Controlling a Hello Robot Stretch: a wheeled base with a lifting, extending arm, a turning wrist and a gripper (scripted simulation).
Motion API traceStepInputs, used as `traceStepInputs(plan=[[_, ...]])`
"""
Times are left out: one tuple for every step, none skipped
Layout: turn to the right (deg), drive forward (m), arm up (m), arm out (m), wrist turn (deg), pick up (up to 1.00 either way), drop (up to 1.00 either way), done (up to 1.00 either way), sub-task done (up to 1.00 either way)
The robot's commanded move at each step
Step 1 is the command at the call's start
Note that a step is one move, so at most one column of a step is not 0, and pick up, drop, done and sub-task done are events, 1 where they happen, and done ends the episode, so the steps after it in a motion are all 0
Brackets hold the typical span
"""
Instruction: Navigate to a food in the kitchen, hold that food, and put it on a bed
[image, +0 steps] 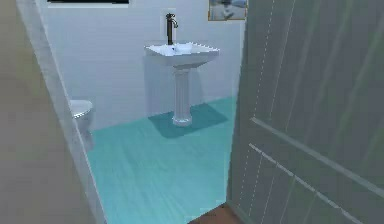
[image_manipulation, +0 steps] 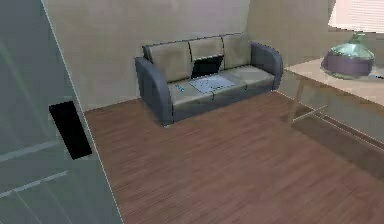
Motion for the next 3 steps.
traceStepInputs(plan=[[-6.0,0.00,0.00,0.00,0.0,0.00,0.00,0.00,0.00],[0.0,0.80,0.00,0.00,0.0,0.00,0.00,0.00,0.00],[-27.0,0.00,0.00,0.00,0.0,0.00,0.00,0.00,0.00]])
